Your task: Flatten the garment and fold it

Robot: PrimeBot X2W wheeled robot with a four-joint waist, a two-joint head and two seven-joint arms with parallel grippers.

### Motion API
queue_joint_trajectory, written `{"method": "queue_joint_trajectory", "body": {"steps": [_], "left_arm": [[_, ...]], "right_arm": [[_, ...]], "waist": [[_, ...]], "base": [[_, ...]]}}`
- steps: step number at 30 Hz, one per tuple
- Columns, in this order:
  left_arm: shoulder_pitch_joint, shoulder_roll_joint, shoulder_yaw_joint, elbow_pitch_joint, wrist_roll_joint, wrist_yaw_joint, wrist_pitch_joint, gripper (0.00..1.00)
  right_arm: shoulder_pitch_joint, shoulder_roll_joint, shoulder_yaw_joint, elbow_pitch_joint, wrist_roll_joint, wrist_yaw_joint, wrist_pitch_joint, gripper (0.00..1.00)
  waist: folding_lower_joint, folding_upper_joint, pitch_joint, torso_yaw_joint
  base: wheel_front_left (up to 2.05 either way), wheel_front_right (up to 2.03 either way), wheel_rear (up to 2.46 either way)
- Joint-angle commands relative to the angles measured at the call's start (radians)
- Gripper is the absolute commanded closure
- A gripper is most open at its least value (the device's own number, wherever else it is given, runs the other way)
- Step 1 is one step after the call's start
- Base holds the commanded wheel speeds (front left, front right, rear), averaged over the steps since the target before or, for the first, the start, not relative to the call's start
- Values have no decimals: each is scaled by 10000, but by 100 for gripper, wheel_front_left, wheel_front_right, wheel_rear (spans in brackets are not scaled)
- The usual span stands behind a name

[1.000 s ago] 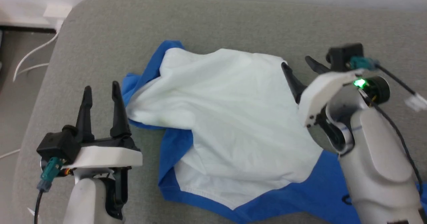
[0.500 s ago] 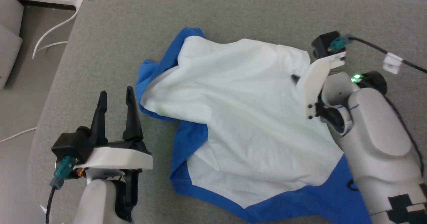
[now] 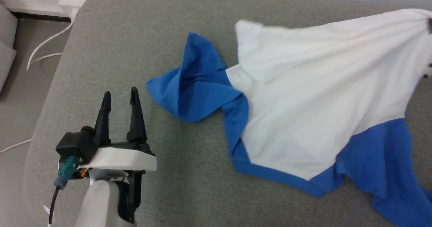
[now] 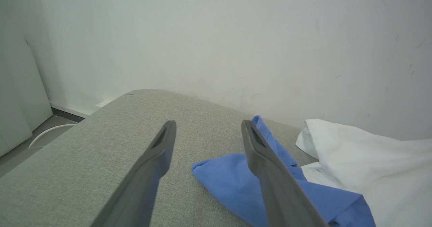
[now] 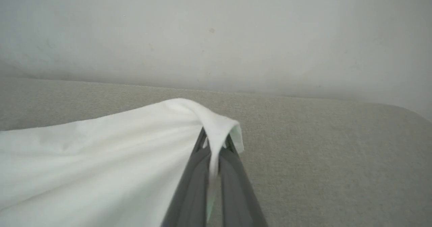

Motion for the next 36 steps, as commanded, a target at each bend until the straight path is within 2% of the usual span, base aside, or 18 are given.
{"method": "queue_joint_trajectory", "body": {"steps": [1, 5, 7, 8, 9, 10, 15, 21, 25, 31, 36], "left_arm": [[-26, -18, -27, 44, 99, -78, -47, 0], [-40, -18, -32, 141, 153, -122, -47, 0], [-19, -18, -42, 196, 183, -141, -47, 0], [-3, -18, -56, 229, 205, -150, -47, 0], [14, -18, -66, 264, 232, -157, -47, 0], [35, -18, -66, 301, 264, -166, -47, 0], [92, -18, -178, 510, 472, -327, -47, 0], [-104, -18, -879, 1164, 757, -458, -47, 0], [-620, -18, -1419, 2075, 672, -439, 214, 0], [-1731, -18, -1722, 3337, 629, 32, 1647, 0], [-2443, 182, -1589, 4172, 894, 1075, 3040, 0]], "right_arm": [[-30, -105, -471, 161, -190, -11, -116, 100], [389, 10, -1935, 623, -720, -11, -246, 100], [641, 197, -2235, 909, -886, -11, -259, 100], [776, 359, -2272, 984, -882, -11, -260, 83], [909, 524, -2285, 1001, -818, -11, -310, 21], [1063, 665, -2270, 954, -776, -11, -417, 0], [2237, 1341, -1810, 71, -225, -11, -1268, 0], [4445, 1824, -201, -2264, 670, -11, -2722, 0], [5730, 1998, 831, -3612, 934, -11, -3219, 0], [6707, 2114, 1603, -4766, 1060, -11, -3316, 0], [6846, 2129, 2062, -5100, 1578, -11, -3420, 0]], "waist": [[1, -1, 9, -32], [1, -1, -8, -111], [1, -1, -61, -179], [1, -1, -107, -219], [1, -1, -165, -268], [1, -1, -246, -326], [1, -1, -755, -551], [1, -1, -1182, -916], [1, -1, -1254, -1248], [1, -1, -1183, -1685], [1, -1, -1022, -2013]], "base": [[0, 0, 0], [0, 0, 0], [0, 0, 0], [0, 0, 0], [0, 0, 0], [0, 0, 0], [0, 0, 0], [0, 0, 0], [0, 0, 0], [0, 0, 0], [0, 0, 0]]}}
